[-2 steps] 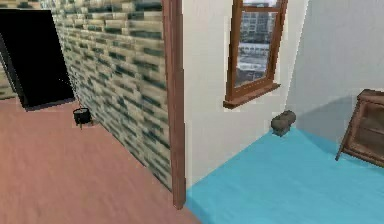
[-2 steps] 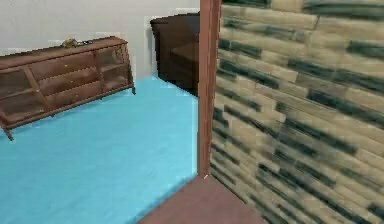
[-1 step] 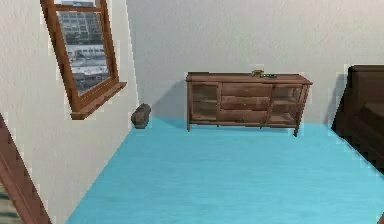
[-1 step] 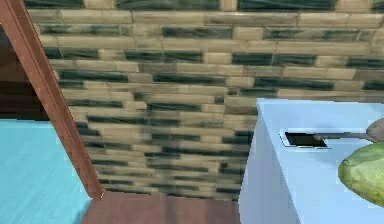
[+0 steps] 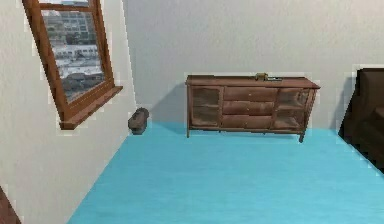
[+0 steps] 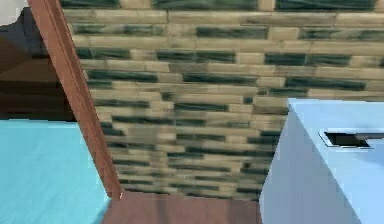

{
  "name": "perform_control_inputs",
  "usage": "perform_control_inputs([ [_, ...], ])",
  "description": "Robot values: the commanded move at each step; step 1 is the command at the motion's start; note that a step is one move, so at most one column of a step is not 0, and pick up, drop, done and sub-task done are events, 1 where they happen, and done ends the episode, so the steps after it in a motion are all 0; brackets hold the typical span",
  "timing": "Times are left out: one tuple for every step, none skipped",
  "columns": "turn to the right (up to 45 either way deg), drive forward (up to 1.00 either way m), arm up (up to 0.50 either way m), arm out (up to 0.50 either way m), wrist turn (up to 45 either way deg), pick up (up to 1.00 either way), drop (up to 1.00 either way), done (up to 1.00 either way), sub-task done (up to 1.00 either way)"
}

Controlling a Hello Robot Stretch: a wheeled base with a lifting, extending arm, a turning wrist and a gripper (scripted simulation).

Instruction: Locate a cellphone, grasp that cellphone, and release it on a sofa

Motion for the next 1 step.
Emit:
perform_control_inputs([
  [-45.0, 0.00, 0.00, 0.00, 0.0, 0.00, 0.00, 0.00, 0.00],
])
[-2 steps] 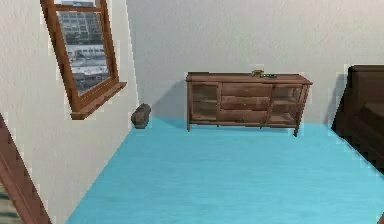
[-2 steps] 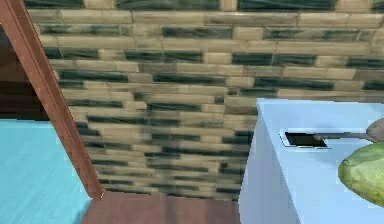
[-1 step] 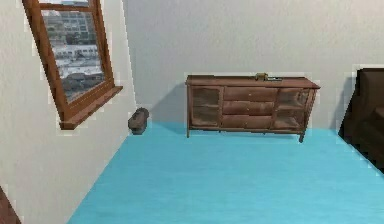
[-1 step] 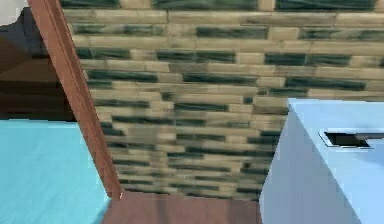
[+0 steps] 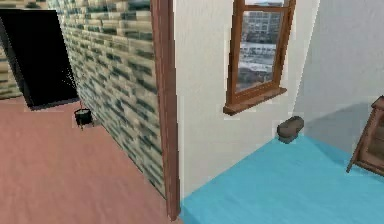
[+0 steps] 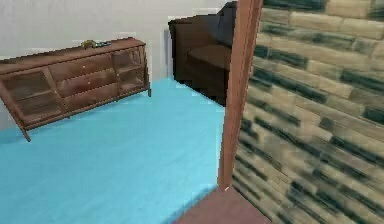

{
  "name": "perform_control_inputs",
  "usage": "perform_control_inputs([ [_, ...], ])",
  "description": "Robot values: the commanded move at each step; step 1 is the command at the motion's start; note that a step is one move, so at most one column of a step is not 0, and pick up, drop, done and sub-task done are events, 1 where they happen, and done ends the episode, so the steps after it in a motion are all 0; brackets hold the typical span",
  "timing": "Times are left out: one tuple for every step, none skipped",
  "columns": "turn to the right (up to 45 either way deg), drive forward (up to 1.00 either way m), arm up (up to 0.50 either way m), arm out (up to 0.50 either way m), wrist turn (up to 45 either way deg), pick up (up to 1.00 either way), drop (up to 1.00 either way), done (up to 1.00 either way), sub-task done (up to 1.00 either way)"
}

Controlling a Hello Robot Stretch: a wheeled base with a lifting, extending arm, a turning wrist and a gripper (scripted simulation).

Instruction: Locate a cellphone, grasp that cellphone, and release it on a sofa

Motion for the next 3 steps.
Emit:
perform_control_inputs([
  [-39.0, 0.00, 0.00, 0.00, 0.0, 0.00, 0.00, 0.00, 0.00],
  [0.0, 0.05, 0.00, 0.00, 0.0, 0.00, 0.00, 0.00, 0.00],
  [45.0, 0.00, 0.00, 0.00, 0.0, 0.00, 0.00, 0.00, 0.00],
])
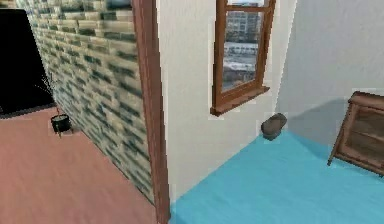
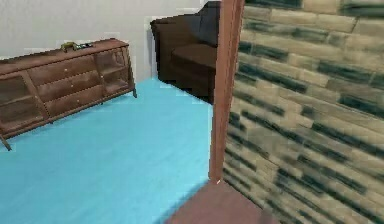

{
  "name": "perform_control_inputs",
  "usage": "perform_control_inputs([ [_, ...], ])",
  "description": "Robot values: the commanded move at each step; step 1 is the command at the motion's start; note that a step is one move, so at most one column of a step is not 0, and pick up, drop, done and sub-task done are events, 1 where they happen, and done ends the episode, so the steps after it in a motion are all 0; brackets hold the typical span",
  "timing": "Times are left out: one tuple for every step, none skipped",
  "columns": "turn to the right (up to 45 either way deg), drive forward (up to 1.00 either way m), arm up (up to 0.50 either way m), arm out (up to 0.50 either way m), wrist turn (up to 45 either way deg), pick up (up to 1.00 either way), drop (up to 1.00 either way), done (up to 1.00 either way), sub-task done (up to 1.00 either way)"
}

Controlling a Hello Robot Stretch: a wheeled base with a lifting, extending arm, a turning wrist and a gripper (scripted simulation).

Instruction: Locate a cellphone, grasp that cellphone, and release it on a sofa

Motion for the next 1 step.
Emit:
perform_control_inputs([
  [45.0, 0.00, 0.00, 0.00, 0.0, 0.00, 0.00, 0.00, 0.00],
])
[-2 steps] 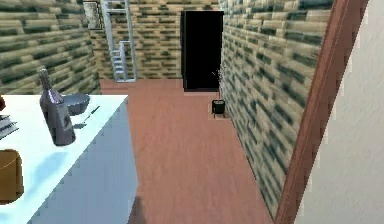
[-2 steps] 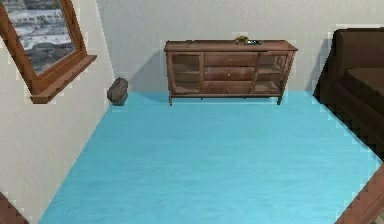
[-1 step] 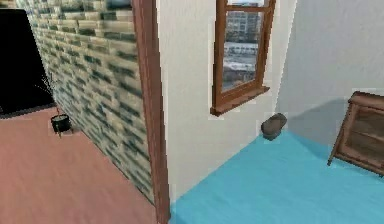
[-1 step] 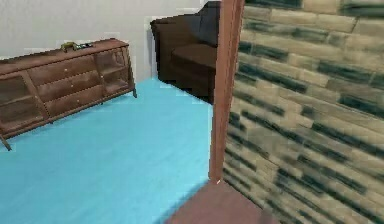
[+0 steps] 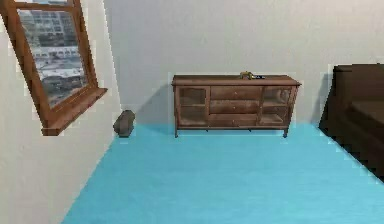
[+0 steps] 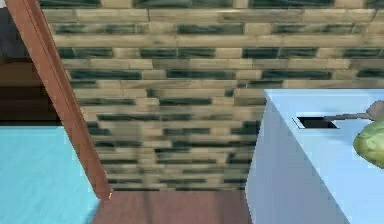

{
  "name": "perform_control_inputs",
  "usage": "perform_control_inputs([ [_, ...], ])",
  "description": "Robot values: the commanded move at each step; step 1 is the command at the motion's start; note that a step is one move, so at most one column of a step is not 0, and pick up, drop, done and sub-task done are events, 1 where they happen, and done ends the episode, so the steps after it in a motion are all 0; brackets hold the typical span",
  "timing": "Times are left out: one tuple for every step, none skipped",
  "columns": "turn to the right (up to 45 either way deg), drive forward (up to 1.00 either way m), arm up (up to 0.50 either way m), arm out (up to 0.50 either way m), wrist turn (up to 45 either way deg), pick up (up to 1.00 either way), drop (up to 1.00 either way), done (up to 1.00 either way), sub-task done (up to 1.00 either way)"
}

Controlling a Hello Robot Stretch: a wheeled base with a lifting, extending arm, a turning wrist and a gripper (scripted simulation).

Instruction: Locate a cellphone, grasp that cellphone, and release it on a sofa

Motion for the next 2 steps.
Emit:
perform_control_inputs([
  [33.0, 0.00, 0.00, 0.00, 0.0, 0.00, 0.00, 0.00, 0.00],
  [0.0, 0.00, 0.50, 0.00, 0.0, 0.00, 0.00, 0.00, 0.00],
])
